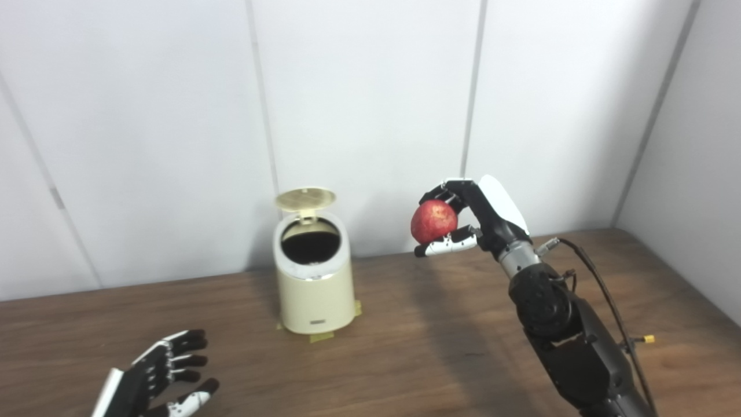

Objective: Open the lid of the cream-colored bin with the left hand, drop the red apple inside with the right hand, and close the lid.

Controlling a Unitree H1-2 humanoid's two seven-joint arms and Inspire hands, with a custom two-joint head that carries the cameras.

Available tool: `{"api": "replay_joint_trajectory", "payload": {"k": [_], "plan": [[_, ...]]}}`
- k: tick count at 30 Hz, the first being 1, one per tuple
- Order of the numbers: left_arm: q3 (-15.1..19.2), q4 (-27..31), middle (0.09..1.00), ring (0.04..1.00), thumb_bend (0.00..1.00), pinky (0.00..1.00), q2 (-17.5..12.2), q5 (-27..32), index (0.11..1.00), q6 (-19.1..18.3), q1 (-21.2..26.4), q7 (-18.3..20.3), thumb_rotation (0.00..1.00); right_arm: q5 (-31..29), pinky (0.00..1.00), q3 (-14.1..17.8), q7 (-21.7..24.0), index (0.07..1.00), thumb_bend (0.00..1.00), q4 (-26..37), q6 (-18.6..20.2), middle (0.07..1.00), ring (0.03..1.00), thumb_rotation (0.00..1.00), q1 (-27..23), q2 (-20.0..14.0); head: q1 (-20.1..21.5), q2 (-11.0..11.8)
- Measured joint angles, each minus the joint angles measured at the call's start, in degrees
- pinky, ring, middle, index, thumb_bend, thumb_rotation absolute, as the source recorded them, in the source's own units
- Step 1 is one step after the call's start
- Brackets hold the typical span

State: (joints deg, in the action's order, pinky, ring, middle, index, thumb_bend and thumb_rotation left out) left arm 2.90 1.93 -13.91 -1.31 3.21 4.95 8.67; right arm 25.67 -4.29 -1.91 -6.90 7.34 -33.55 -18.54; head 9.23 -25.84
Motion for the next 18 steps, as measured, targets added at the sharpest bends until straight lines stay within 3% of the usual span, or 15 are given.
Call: {"api": "replay_joint_trajectory", "payload": {"k": [3,6,11,18], "plan": [[-0.3,-0.4,0.752,0.699,0.63,0.63,0.4,-0.1,0.77,0.5,0.0,0.0,0.06,-1.6,0.44,-0.1,0.0,0.495,0.52,-2.0,-1.1,0.481,0.457,0.0,-0.9,1.0,-1.2,0.1],[-0.4,-1.2,0.753,0.697,0.65,0.62,0.8,-0.1,0.768,0.7,0.0,0.0,0.09,-3.0,0.37,0.2,0.0,0.515,0.52,-3.0,-0.8,0.48,0.415,0.0,-1.5,2.9,-2.9,0.3],[-0.7,-1.8,0.757,0.696,0.65,0.61,2.0,-0.2,0.769,1.2,0.2,-0.1,0.1,-4.3,0.41,0.2,0.0,0.513,0.52,-3.4,1.5,0.466,0.441,0.0,-2.8,7.7,-3.8,0.4],[-0.9,-2.0,0.759,0.699,0.65,0.61,2.5,-0.8,0.772,1.8,0.3,-0.2,0.13,-3.8,0.4,-1.6,-0.5,0.525,0.52,-5.7,3.0,0.445,0.438,0.0,-5.5,10.4,-5.4,0.3]]}}
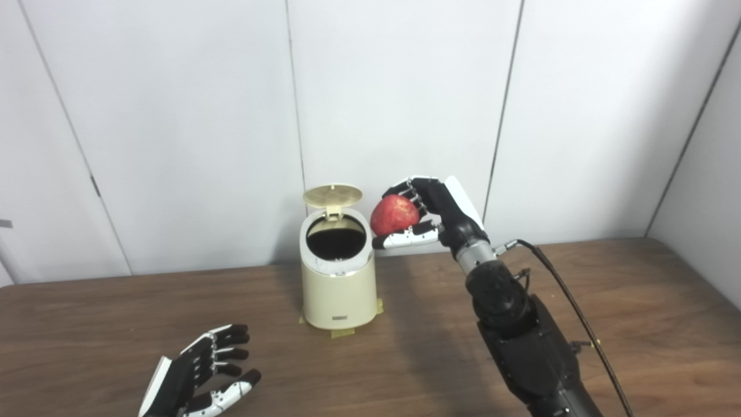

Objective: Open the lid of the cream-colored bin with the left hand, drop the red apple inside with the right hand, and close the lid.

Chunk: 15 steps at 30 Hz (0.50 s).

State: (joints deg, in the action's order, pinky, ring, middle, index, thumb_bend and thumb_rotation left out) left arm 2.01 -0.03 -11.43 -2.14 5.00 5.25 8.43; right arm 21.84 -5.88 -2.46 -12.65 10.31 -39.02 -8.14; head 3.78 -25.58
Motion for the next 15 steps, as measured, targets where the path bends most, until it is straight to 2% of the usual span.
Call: {"api": "replay_joint_trajectory", "payload": {"k": [8,15], "plan": [[-0.6,0.0,0.76,0.703,0.67,0.61,1.2,-0.1,0.772,-0.2,0.0,-0.8,0.14,-0.8,0.4,-0.1,-0.9,0.515,0.52,-3.5,0.0,0.452,0.447,0.0,-0.4,2.6,-1.1,-0.1],[-0.8,0.0,0.754,0.698,0.67,0.6,1.4,-0.1,0.768,-0.2,0.0,-1.1,0.13,-1.4,0.41,-0.9,-0.9,0.507,0.52,-4.7,-0.1,0.46,0.453,0.0,-2.1,3.3,-1.3,-0.2]]}}
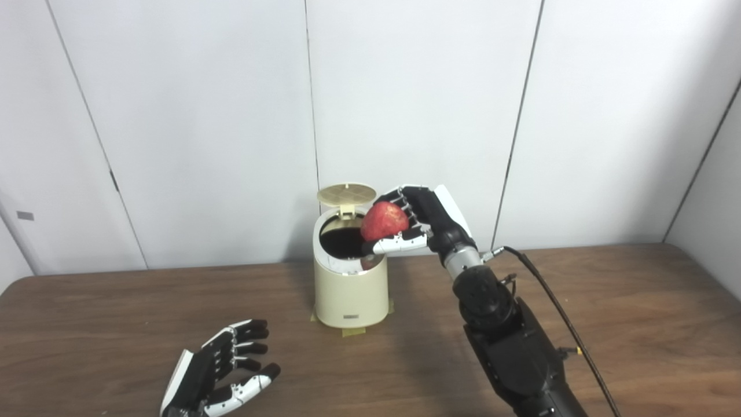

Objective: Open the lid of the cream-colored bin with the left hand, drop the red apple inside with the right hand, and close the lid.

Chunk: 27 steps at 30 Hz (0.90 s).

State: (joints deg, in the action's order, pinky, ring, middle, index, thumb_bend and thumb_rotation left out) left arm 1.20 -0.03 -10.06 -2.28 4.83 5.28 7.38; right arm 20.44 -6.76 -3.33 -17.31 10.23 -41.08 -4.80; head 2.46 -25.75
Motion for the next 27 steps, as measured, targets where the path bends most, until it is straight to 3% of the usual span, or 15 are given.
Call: {"api": "replay_joint_trajectory", "payload": {"k": [11,23,27], "plan": [[-0.8,0.0,0.76,0.701,0.67,0.61,0.5,0.0,0.769,0.0,0.1,-0.1,0.14,-0.1,0.44,-0.8,-1.1,0.513,0.52,-3.7,0.0,0.455,0.461,0.0,-1.8,1.0,-1.2,0.2],[-1.2,0.0,0.761,0.701,0.66,0.61,0.9,-0.1,0.773,-1.5,0.1,-0.2,0.12,-0.7,0.37,-1.4,-2.7,0.519,0.52,-7.3,-0.9,0.444,0.428,0.0,-3.8,1.9,-1.6,0.1],[-1.3,0.2,0.764,0.71,0.65,0.63,1.0,-0.1,0.775,-1.5,0.1,-0.2,0.1,-0.6,0.45,-1.9,-3.5,0.518,0.52,-8.3,-2.2,0.469,0.454,0.0,-4.0,1.9,-1.9,0.0]]}}
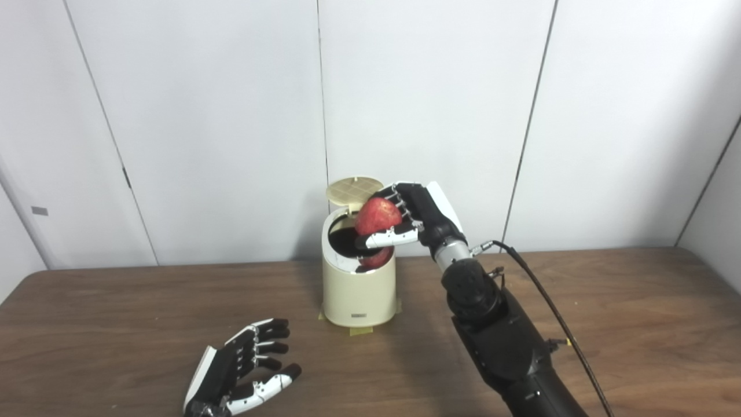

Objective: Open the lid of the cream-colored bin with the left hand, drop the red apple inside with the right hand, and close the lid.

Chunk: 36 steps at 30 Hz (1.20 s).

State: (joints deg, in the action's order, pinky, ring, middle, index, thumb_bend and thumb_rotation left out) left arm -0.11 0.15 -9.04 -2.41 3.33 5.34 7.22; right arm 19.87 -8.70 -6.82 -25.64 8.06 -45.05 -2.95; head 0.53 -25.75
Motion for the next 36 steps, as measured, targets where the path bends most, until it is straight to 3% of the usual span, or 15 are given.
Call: {"api": "replay_joint_trajectory", "payload": {"k": [2,3,5,8,17,23,33,36], "plan": [[0.0,0.1,0.763,0.71,0.66,0.63,0.2,0.0,0.774,0.0,0.0,0.0,0.09,-0.2,0.5,-0.1,0.0,0.528,0.52,-0.4,-0.8,0.471,0.512,0.0,0.0,0.0,-0.2,0.0],[0.0,0.1,0.763,0.711,0.66,0.63,0.2,0.0,0.774,0.0,0.0,0.0,0.09,-0.3,0.52,-0.1,0.0,0.611,0.55,-0.6,-1.3,0.483,0.564,0.0,0.0,0.0,-0.2,0.0],[0.0,0.1,0.763,0.71,0.66,0.62,0.3,0.1,0.773,-0.1,0.0,0.0,0.1,-0.5,0.54,-0.3,0.2,0.682,0.8,-0.7,-1.8,0.635,0.634,0.01,0.0,0.0,-0.2,0.0],[0.0,0.1,0.762,0.713,0.66,0.63,0.3,0.0,0.772,-0.1,0.0,0.0,0.1,-0.5,0.55,-0.7,0.6,0.723,0.86,-0.7,-2.1,0.721,0.684,0.04,0.0,-0.1,-0.2,0.0],[-0.1,0.1,0.764,0.717,0.66,0.64,0.3,0.0,0.773,-0.3,0.0,0.0,0.1,0.0,0.52,-1.7,1.4,0.777,0.9,-0.1,-2.1,0.807,0.709,0.08,0.1,-0.9,-0.3,-0.2],[-0.1,0.1,0.766,0.72,0.66,0.63,0.3,0.0,0.773,-0.3,0.0,0.0,0.09,-0.1,0.49,-1.7,2.6,0.75,0.89,1.2,-1.5,0.833,0.695,0.07,0.6,-1.2,-0.3,-0.2],[-0.1,0.4,0.768,0.718,0.66,0.63,0.3,0.0,0.772,-0.6,-0.1,0.0,0.08,-0.3,0.46,-1.5,3.5,0.74,0.88,2.1,-1.5,0.816,0.672,0.07,1.1,-1.4,-0.4,-0.5],[-0.2,0.5,0.768,0.719,0.66,0.63,0.3,0.0,0.771,-0.7,-0.1,0.0,0.08,-0.3,0.44,-1.2,3.4,0.713,0.88,4.4,-1.6,0.769,0.643,0.06,2.7,-1.6,-0.7,-0.6]]}}
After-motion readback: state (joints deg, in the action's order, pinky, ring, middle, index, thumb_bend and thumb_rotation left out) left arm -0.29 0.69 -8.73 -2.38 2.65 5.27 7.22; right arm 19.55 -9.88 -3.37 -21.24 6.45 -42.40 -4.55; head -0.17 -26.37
